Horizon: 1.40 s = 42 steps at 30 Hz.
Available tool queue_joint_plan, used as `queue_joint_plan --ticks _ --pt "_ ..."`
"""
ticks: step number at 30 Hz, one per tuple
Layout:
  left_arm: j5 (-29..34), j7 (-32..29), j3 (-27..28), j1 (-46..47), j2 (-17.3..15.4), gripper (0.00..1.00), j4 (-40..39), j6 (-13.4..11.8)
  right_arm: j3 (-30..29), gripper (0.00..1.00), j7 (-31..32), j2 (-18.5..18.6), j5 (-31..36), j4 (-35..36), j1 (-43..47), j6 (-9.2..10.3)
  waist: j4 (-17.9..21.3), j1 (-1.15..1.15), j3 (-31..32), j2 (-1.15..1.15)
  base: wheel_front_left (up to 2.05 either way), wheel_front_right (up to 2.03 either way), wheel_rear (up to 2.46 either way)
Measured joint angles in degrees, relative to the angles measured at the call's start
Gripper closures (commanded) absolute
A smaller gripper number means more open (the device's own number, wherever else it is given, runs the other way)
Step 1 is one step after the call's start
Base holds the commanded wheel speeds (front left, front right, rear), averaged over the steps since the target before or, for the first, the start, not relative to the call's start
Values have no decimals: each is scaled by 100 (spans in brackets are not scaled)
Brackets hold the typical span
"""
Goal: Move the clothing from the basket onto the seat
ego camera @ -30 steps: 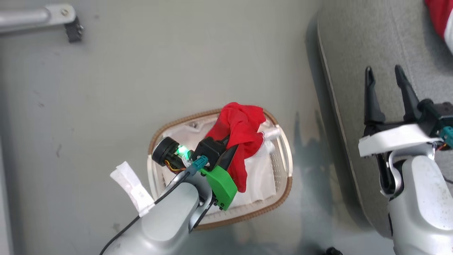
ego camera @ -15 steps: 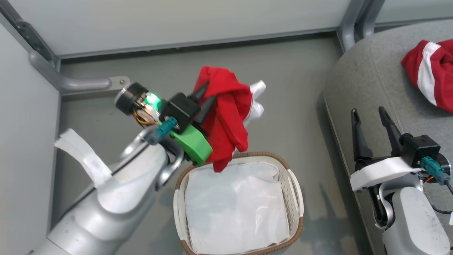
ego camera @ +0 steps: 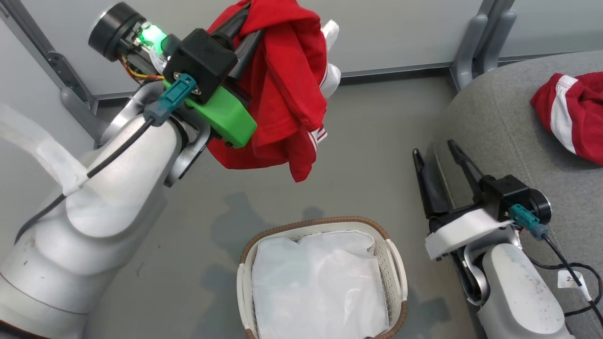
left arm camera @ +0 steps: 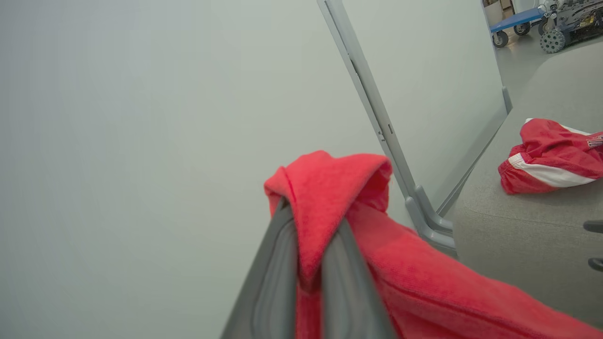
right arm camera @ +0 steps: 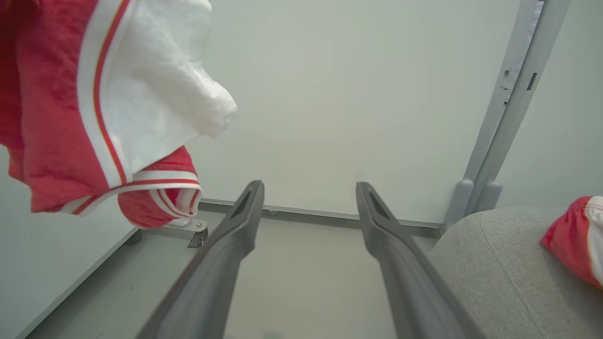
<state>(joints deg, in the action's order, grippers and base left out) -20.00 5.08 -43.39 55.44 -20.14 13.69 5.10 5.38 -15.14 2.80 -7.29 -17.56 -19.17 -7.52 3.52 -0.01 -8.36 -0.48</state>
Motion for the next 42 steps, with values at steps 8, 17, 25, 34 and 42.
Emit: queue_joint_plan --ticks 8,17,25,34,42 --pt "-1 -99 14 309 74 100 -286 1 803 0 0 -3 85 -398 -121 0 -77 0 30 0 0 0 0" --pt "-21 -286 -147 342 223 100 -622 1 1428 0 0 -2 112 -422 -483 0 -190 0 76 0 0 0 0" --pt "-62 -376 -229 369 299 100 -688 -9 1795 0 0 -2 -259 -22 -515 0 -261 0 103 0 0 0 0" --pt "-107 -399 -269 413 332 100 -701 -33 2127 0 0 -4 -458 304 -584 0 -306 0 122 0 0 0 0" --pt "-163 -399 -320 419 403 100 -704 -58 2022 0 0 -3 -227 636 -798 0 -330 0 115 0 0 0 0"
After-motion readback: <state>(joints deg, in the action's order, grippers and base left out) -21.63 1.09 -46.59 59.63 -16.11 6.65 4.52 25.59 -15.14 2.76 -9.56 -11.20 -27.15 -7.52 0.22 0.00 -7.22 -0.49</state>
